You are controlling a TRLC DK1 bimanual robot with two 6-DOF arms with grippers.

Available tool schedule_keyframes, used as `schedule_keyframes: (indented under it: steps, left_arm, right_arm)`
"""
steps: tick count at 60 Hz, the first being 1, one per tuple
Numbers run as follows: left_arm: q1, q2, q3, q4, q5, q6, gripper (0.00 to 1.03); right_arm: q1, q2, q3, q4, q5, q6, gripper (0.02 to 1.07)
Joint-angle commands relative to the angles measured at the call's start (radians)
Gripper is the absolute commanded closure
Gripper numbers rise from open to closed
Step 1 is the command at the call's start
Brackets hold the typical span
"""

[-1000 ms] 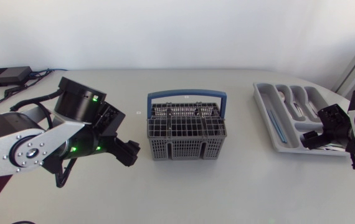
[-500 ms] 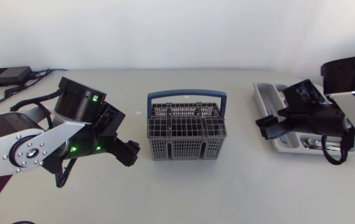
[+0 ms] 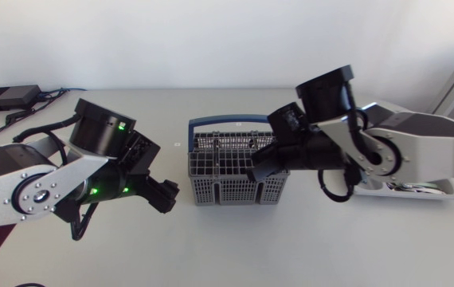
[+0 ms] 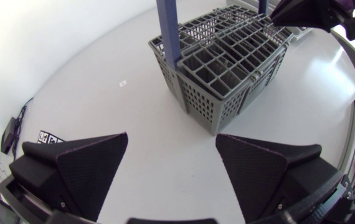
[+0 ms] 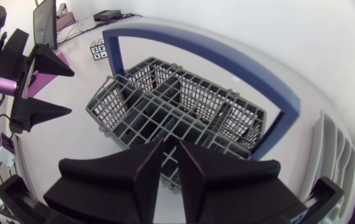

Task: Transfer all utensils from the basket to the drawer tray.

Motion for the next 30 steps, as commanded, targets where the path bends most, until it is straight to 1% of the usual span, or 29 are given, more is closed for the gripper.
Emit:
schedule_keyframes:
  steps: [1,8,13,19,30]
  left_arm:
    - [0.004,-0.007,-0.002,-0.004,0.001,0.003,0.05]
    - [0.013,-0.007,-0.006,-0.004,0.001,0.004,0.05]
    - [0.018,-0.007,-0.007,0.000,0.001,0.006,0.05]
    - [0.024,-0.001,-0.006,0.008,0.001,0.007,0.05]
    - [0.058,0.039,0.019,0.019,0.001,0.012,0.05]
  right_arm:
    - [0.027,0.089,0.034,0.018,0.003,0.040,0.96]
    - [0.051,0.184,0.052,0.024,0.037,0.042,0.96]
    - [0.057,0.188,0.049,0.024,0.040,0.040,0.96]
    - [0.057,0.118,0.038,0.027,0.052,0.042,0.95]
    - [0.033,-0.089,-0.037,0.027,0.051,0.053,0.95]
